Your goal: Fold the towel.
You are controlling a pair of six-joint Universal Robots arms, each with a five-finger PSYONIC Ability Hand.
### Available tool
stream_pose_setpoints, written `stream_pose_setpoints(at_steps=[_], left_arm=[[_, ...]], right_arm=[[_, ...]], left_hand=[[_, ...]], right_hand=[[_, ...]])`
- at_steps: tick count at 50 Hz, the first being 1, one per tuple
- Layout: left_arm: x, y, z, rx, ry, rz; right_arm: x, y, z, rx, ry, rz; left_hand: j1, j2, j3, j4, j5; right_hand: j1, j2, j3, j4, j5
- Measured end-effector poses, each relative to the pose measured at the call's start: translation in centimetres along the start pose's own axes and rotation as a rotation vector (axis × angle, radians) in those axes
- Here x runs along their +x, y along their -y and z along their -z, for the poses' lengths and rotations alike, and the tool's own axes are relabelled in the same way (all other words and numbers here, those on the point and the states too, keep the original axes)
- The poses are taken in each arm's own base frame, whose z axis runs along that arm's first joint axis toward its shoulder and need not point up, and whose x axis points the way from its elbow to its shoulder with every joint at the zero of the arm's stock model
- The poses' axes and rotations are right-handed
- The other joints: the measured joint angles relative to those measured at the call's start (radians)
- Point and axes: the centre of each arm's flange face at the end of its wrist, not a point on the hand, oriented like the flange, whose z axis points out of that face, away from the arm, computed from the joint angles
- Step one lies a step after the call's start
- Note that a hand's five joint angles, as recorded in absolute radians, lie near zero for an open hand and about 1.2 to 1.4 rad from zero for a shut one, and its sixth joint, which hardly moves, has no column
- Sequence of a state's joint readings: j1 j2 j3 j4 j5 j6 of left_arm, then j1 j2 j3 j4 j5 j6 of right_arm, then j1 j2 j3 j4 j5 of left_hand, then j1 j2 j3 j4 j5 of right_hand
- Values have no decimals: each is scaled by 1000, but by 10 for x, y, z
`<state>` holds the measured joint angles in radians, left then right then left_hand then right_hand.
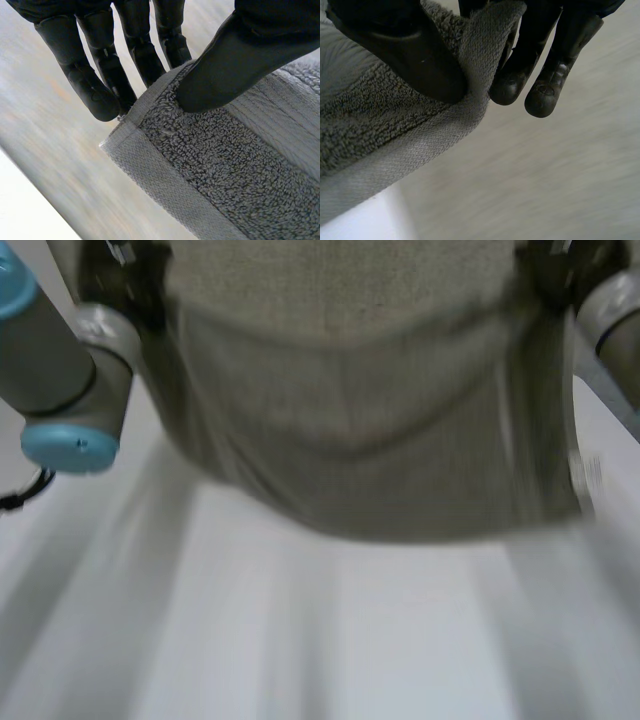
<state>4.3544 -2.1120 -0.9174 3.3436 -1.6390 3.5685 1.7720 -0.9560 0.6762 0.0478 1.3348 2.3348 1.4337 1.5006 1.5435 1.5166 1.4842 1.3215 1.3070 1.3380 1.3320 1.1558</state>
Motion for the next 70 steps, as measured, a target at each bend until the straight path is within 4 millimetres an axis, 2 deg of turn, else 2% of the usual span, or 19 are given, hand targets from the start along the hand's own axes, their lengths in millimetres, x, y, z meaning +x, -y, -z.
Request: stream_pose_setpoints(at_steps=[3,6,9,13,15,16,18,23,27,30,33,38,44,49,52,57,60,63,70], left_arm=[[-23,44,-11,235,115,87],[-43,75,-13,405,180,157],[-47,78,-15,439,178,181],[-32,48,-18,325,93,176],[-14,13,-15,181,3,168],[-11,7,-14,156,-13,167],[5,-24,-5,21,-88,163],[28,-74,22,-191,-187,162],[38,-98,43,-275,-218,160],[41,-105,54,-300,-227,154],[39,-102,62,-293,-233,131],[29,-80,65,-238,-226,93],[2,-25,61,-107,-169,75],[-31,43,66,38,-99,68],[-46,74,74,84,-76,67],[-57,99,86,77,-76,64],[-56,95,88,27,-96,63],[-46,73,87,-80,-138,58],[-8,-3,89,-378,-289,-3]], right_arm=[[39,38,-3,216,-206,-58],[64,57,4,339,-296,-139],[67,55,11,349,-280,-204],[40,33,16,210,-132,-259],[14,14,22,80,-1,-269],[9,10,23,53,26,-268],[-11,-3,31,-43,127,-257],[-43,-24,46,-175,266,-225],[-63,-39,58,-241,336,-226],[-73,-46,65,-272,365,-234],[-79,-52,71,-296,381,-244],[-75,-47,74,-297,371,-250],[-32,-7,77,-215,274,-233],[23,44,86,-118,143,-255],[46,64,94,-101,110,-277],[52,71,100,-150,146,-299],[41,63,100,-200,201,-290],[13,49,99,-276,312,-252],[-60,14,108,-414,580,-141]], left_hand=[[0,0,0,0,0],[0,0,0,0,0],[0,0,0,0,3],[0,0,1,0,4],[0,0,2,0,4],[0,0,2,0,4],[0,0,2,0,4],[0,0,2,0,4],[0,0,3,0,4],[0,0,3,0,4],[0,0,3,0,4],[0,0,3,0,4],[0,0,3,0,4],[0,0,4,0,4],[0,0,4,0,4],[0,0,4,0,4],[0,0,4,0,4],[0,0,4,0,4],[0,0,4,0,4]], right_hand=[[0,0,0,0,0],[0,0,0,0,0],[0,0,0,0,0],[1,0,0,0,0],[1,0,0,0,0],[1,0,0,0,0],[1,0,0,0,0],[1,0,0,0,0],[1,0,0,0,0],[1,0,0,0,0],[1,0,0,0,0],[1,0,0,0,0],[1,0,0,0,0],[2,0,0,0,0],[2,0,0,0,0],[2,0,0,0,0],[2,0,0,0,0],[2,0,0,0,0],[2,0,0,0,0]])
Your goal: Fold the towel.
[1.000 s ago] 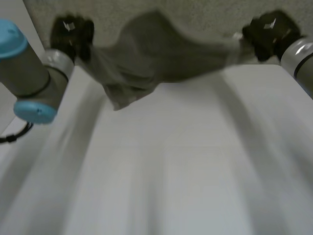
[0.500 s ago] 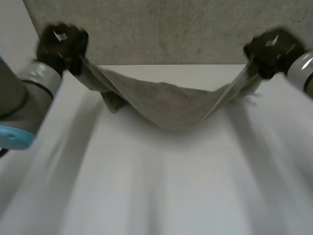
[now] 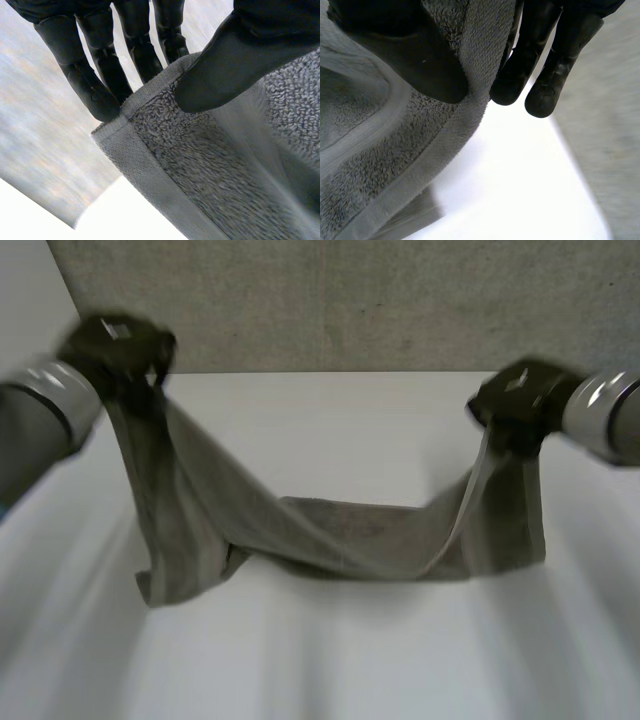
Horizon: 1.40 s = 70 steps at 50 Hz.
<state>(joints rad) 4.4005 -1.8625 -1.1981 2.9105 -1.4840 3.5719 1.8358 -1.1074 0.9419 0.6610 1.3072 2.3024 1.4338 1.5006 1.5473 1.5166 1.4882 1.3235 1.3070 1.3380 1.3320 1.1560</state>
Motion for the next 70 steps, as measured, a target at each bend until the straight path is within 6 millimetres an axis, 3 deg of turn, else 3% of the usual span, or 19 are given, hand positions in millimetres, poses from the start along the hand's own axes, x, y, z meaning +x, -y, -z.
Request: stream_pose_setpoints(at_steps=[7,10,13,17,21,24,27,30,33,38,46,54,58,64,70], left_arm=[[53,-69,-15,-244,-201,-147],[63,-78,-21,-255,-237,-227],[63,-74,-32,-213,-227,-296],[46,-40,-56,-55,-108,-331],[18,13,-74,177,90,-268],[-16,66,-73,434,284,-125],[-38,102,-61,617,387,-16],[-49,120,-52,712,415,45],[-49,119,-54,707,395,55],[-32,88,-70,561,296,41],[7,6,-87,271,140,27],[47,-73,-75,89,14,-24],[58,-97,-63,27,-24,-69],[56,-104,-39,-8,-31,-110],[15,-67,-20,73,84,-100]], right_arm=[[-52,-38,-34,-160,171,139],[-56,-42,-44,-182,165,198],[-48,-37,-54,-170,112,245],[-15,-7,-68,-40,-89,266],[21,38,-71,180,-333,216],[54,82,-51,438,-539,118],[73,107,-24,614,-649,57],[81,117,-2,718,-698,23],[80,114,2,720,-684,15],[62,90,-15,587,-569,20],[16,39,-56,335,-361,77],[-30,-15,-80,176,-185,80],[-43,-29,-82,132,-141,66],[-31,-26,-58,121,-167,37],[7,-12,-15,149,-273,-18]], left_hand=[[0,0,0,0,0],[0,0,0,0,0],[0,0,0,0,0],[0,0,1,7,0],[0,0,1,7,0],[0,0,1,7,0],[0,0,1,7,0],[0,0,1,7,0],[0,0,1,7,0],[0,0,1,7,0],[0,0,2,7,0],[0,0,2,7,0],[0,0,2,7,0],[0,0,3,7,0],[0,0,3,7,0]], right_hand=[[0,0,0,0,0],[0,0,0,0,0],[0,0,0,0,0],[0,0,0,0,0],[0,0,0,0,0],[0,0,0,0,0],[0,0,0,0,0],[0,0,0,0,0],[0,0,0,0,0],[0,0,0,0,0],[0,0,0,0,0],[0,0,0,0,0],[0,0,0,0,0],[0,0,0,0,0],[0,0,0,0,0]])
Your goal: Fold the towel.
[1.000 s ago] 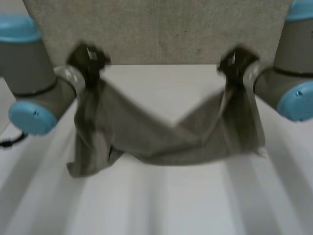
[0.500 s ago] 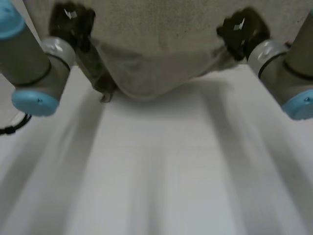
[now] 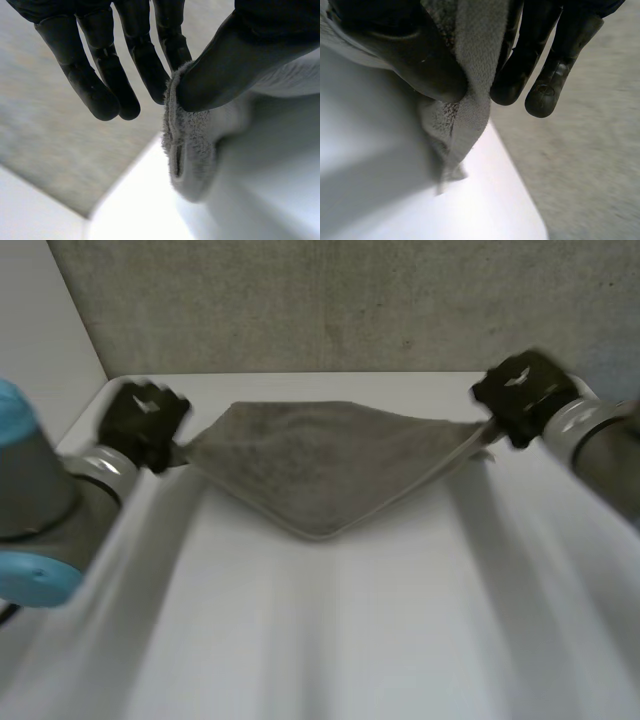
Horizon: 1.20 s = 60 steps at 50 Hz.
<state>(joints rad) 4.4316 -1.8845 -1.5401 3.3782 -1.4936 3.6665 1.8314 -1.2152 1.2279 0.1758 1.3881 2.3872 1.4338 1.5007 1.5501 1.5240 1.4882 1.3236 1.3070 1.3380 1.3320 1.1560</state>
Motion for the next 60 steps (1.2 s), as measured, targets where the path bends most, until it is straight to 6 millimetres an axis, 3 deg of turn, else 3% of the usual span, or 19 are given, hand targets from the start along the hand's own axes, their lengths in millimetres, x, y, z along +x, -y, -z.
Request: stream_pose_setpoints(at_steps=[4,8,15,24,30,40,53,60], left_arm=[[-46,36,11,100,129,29],[-76,64,21,187,206,66],[-89,82,30,241,207,100],[-59,44,33,87,73,125],[-34,6,34,-44,-1,126],[-11,-35,30,-176,-76,46],[-4,-52,15,-217,-94,35],[-10,-47,14,-202,-80,37]], right_arm=[[36,16,23,31,-95,-52],[60,28,40,65,-164,-77],[75,37,56,88,-204,-82],[59,20,56,4,-116,-104],[40,-2,49,-77,-38,-119],[16,-38,35,-193,50,-103],[-5,-68,25,-287,122,-125],[-3,-67,32,-290,119,-126]], left_hand=[[0,0,0,0,0],[0,0,0,0,0],[0,0,0,0,0],[0,0,0,0,0],[0,0,0,0,0],[0,0,0,0,0],[0,0,0,0,0],[0,0,0,0,0]], right_hand=[[0,0,0,0,0],[0,0,0,0,0],[0,0,0,0,0],[0,0,0,0,0],[0,0,0,0,0],[0,0,0,0,0],[0,0,0,0,0],[-1,0,0,0,0]])
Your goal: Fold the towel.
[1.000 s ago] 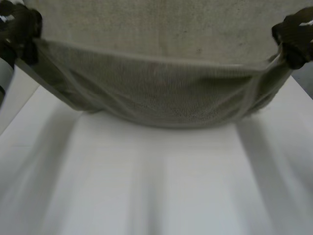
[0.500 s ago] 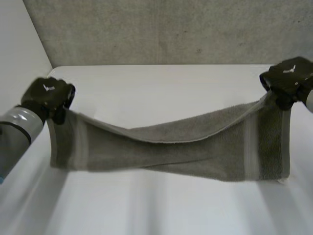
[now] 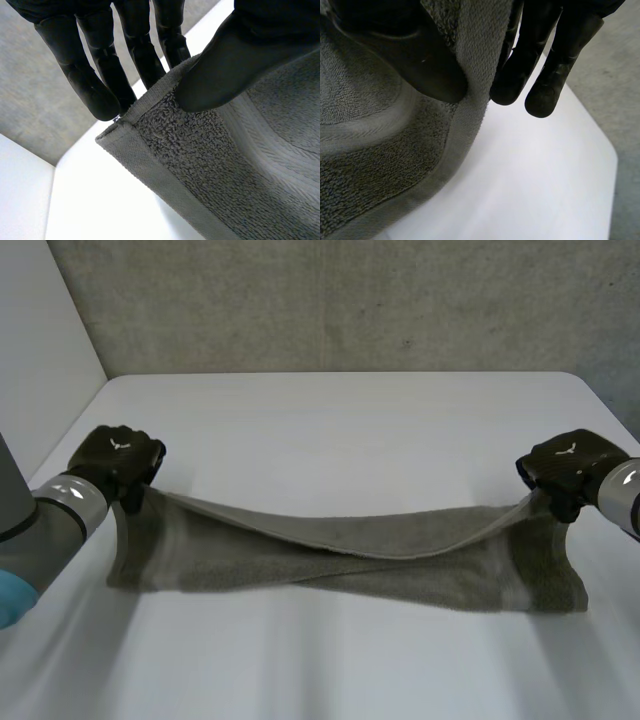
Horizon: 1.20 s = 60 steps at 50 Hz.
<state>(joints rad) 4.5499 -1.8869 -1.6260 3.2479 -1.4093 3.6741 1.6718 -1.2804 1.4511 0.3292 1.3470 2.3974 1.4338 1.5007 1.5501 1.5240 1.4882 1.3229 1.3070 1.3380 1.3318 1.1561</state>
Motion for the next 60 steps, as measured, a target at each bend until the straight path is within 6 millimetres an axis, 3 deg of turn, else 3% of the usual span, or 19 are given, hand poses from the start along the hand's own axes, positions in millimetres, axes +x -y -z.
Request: stream_pose_setpoints(at_steps=[6,15,21,29,38,44,49,53,57,60], left_arm=[[-16,22,16,58,48,-3],[-47,73,60,177,142,-15],[-50,84,74,171,129,-12],[-43,78,76,136,77,-6],[-31,49,55,40,17,10],[-19,21,11,-64,-46,-8],[-5,12,-28,-114,-75,-45],[-3,31,-52,-67,-42,-72],[-13,72,-63,72,32,-71],[-32,132,-58,315,143,-24]], right_arm=[[13,15,29,48,-58,20],[38,48,82,157,-81,41],[47,51,94,170,-46,24],[42,42,93,129,7,12],[31,19,66,43,97,79],[13,3,18,-41,212,131],[-3,7,-23,-97,219,206],[-1,34,-49,-37,103,268],[20,75,-61,125,-84,278],[48,124,-57,374,-303,233]], left_hand=[[0,0,0,0,0],[0,0,0,0,0],[0,0,0,0,0],[0,0,0,0,0],[0,0,0,0,0],[0,5,0,0,0],[0,5,0,0,0],[0,5,1,0,0],[0,5,1,0,0],[0,5,1,0,0]], right_hand=[[0,0,0,0,0],[0,0,0,0,0],[0,0,0,0,0],[0,0,0,0,0],[0,0,0,0,0],[0,0,0,0,0],[0,0,0,0,0],[0,0,0,0,0],[0,0,0,0,0],[0,0,0,0,0]])
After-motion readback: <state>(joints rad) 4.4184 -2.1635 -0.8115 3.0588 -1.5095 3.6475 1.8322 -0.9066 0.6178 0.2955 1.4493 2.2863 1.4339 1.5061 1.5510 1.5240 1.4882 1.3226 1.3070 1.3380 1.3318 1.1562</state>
